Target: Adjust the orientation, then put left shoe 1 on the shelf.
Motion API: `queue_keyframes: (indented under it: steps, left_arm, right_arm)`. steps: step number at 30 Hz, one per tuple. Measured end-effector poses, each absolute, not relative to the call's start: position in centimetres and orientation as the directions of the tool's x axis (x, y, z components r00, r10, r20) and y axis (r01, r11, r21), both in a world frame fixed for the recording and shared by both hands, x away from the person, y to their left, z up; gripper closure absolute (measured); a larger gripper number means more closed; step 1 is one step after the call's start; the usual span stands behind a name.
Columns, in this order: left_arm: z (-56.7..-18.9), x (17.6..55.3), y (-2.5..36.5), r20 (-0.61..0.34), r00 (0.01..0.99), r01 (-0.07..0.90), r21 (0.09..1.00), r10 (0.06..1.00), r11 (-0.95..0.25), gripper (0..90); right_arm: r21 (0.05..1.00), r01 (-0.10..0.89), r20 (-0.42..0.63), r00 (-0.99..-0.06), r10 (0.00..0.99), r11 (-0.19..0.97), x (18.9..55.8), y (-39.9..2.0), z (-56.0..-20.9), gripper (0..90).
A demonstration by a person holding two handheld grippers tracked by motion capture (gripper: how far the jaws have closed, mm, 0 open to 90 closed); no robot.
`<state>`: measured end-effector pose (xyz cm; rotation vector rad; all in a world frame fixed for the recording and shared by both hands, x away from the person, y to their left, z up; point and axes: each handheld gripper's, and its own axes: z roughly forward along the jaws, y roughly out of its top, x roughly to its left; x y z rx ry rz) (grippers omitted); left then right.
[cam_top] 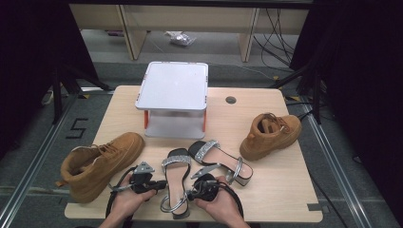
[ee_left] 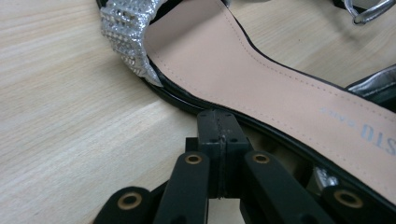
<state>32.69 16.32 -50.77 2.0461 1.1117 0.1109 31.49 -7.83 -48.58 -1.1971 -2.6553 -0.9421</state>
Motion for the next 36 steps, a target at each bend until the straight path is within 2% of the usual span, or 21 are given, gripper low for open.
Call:
queue_keyframes:
  steps: [2, 4, 5, 6, 9, 11, 14, 19, 20, 22, 25, 36]
  left_arm:
    - [-50.6, 32.6, 16.5, -0.278, 0.616, 0.668, 0.68, 0.737, -0.302, 89.7]
    - [-50.4, 32.5, 16.6, -0.259, 0.61, 0.662, 0.686, 0.749, -0.302, 89.7]
    - [-50.2, 32.4, 16.8, -0.255, 0.613, 0.654, 0.694, 0.748, -0.3, 89.7]
    - [-50.0, 32.4, 17.0, -0.244, 0.616, 0.647, 0.699, 0.749, -0.304, 89.6]
    - [-48.9, 32.2, 17.7, -0.218, 0.625, 0.623, 0.718, 0.75, -0.31, 89.4]
    - [-48.2, 32.1, 18.0, -0.198, 0.621, 0.599, 0.743, 0.759, -0.297, 88.1]
    - [-47.1, 32.3, 18.4, -0.191, 0.616, 0.572, 0.775, 0.764, -0.268, 86.7]
    - [-45.0, 33.3, 18.9, -0.171, 0.598, 0.51, 0.835, 0.783, -0.207, 82.6]
    - [-44.6, 33.6, 19.0, -0.171, 0.592, 0.505, 0.841, 0.788, -0.197, 81.9]
    - [-44.1, 34.3, 19.3, -0.172, 0.577, 0.488, 0.857, 0.798, -0.168, 80.7]
    - [-43.5, 35.2, 19.7, -0.169, 0.56, 0.473, 0.869, 0.811, -0.146, 81.0]
    - [-41.1, 37.5, 20.4, -0.153, 0.556, 0.417, 0.901, 0.817, -0.115, 82.0]
  right_arm:
    - [0.528, 0.677, 0.309, -0.716, 0.626, 0.513, 31.8, -7.9, -48.8, 84.1]
    - [0.505, 0.708, 0.331, -0.687, 0.646, 0.494, 31.8, -8.2, -48.8, 80.6]
    - [0.524, 0.691, 0.329, -0.703, 0.63, 0.498, 32.1, -8.4, -48.9, 78.7]
    - [0.487, 0.736, 0.357, -0.659, 0.662, 0.47, 31.9, -8.6, -48.5, 76.9]
    - [0.482, 0.749, 0.343, -0.639, 0.689, 0.455, 32.3, -9.5, -48.0, 68.7]
    - [0.531, 0.751, 0.353, -0.618, 0.702, 0.394, 32.8, -10.7, -47.4, 65.5]
    - [0.541, 0.763, 0.337, -0.583, 0.739, 0.355, 33.0, -12.1, -46.0, 60.9]
    - [0.529, 0.805, 0.416, -0.522, 0.745, 0.268, 33.4, -12.8, -45.6, 53.1]
    - [0.542, 0.791, 0.392, -0.536, 0.748, 0.283, 33.7, -12.9, -45.9, 52.6]
    - [0.523, 0.81, 0.416, -0.515, 0.749, 0.266, 33.6, -12.5, -46.2, 51.3]
    - [0.536, 0.79, 0.401, -0.548, 0.734, 0.297, 33.7, -12.3, -46.8, 49.2]
    - [0.538, 0.8, 0.408, -0.524, 0.748, 0.267, 33.5, -11.2, -46.6, 45.8]
